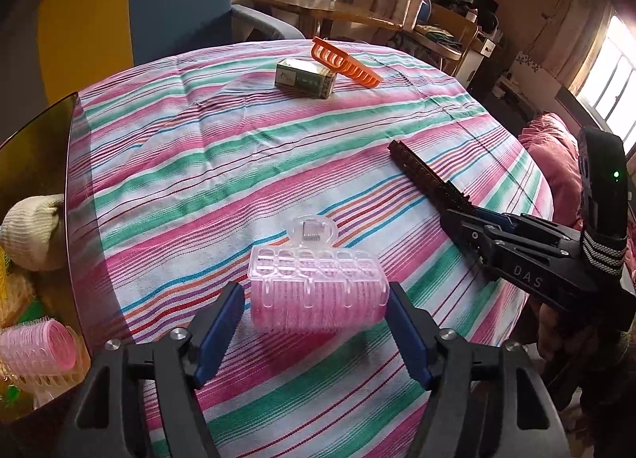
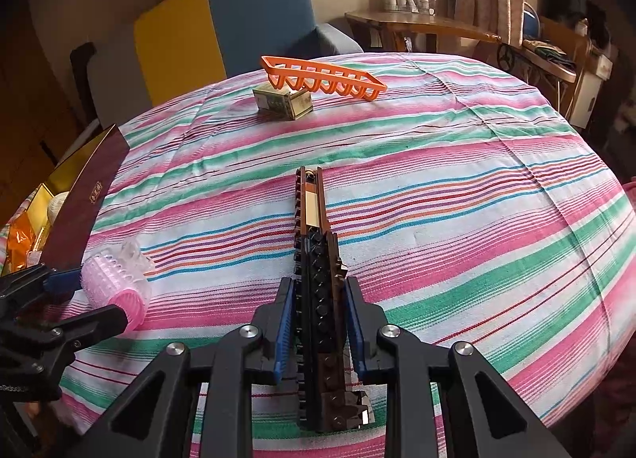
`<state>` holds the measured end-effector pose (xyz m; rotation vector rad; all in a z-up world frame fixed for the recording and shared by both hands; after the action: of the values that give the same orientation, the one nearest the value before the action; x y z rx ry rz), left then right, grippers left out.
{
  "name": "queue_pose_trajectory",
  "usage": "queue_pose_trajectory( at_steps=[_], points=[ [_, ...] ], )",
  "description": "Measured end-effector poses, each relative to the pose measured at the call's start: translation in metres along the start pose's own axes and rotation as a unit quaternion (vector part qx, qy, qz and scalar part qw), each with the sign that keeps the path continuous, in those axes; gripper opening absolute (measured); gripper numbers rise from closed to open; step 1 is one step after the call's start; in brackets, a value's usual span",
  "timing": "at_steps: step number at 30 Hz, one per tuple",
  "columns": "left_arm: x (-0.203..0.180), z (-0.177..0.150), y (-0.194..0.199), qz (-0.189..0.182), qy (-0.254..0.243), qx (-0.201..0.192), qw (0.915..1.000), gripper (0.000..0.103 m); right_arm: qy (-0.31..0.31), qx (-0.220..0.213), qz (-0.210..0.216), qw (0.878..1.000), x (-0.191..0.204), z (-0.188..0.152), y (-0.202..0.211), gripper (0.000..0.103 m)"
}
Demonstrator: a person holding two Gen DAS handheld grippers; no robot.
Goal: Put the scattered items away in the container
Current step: 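Lift and carry pink roller and black comb over the gold tray with both grippers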
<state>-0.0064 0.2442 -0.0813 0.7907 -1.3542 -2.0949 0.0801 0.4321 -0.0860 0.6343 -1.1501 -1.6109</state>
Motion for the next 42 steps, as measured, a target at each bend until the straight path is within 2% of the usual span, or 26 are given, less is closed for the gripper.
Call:
queue_pose_trajectory(
  at_steps=[12,20,25,29,34,42],
  points=[
    [-0.007,-0.014,0.009,-0.008,0.003,-0.006,0.9999,0.064,0.02,0.002,-0.018,1.0,0.013,-0.005,0.004,0.025],
    [-0.015,-0.021,0.033,-0.003,-0.01,-0.039,0.9992,0.064,0.013,0.009,0.029,0.999,0.028,-0.012,0.01,0.024],
    [-0.006,-0.023,0.049,-0.011,0.006,-0.06,0.9981,0.064,0.017,0.01,0.061,0.998,0.046,-0.01,0.015,0.024],
    [0.008,-0.026,0.064,-0.011,0.028,-0.079,0.9964,0.064,0.05,0.004,0.068,0.996,0.072,-0.006,0.024,0.024],
    [0.029,-0.035,0.087,0.002,0.055,-0.108,0.9926,0.064,0.089,-0.002,0.1,0.991,0.111,0.005,0.032,0.024],
    [0.097,-0.051,0.124,0.038,0.138,-0.154,0.9775,0.064,0.156,-0.005,0.168,0.973,0.191,0.028,0.041,0.024]
  ],
)
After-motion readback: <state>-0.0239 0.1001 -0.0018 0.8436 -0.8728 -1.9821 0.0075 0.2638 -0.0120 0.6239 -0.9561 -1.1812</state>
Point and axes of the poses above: each gripper's, at about its wrist camera, not at the fingertips, and y roughly against the way its jaws point, x to its left, z to its top, the point moved 1 cm from there along -y, roughly the way its jaws point, and after that the axes turned 13 degrees about x, right-handed, at the moved point
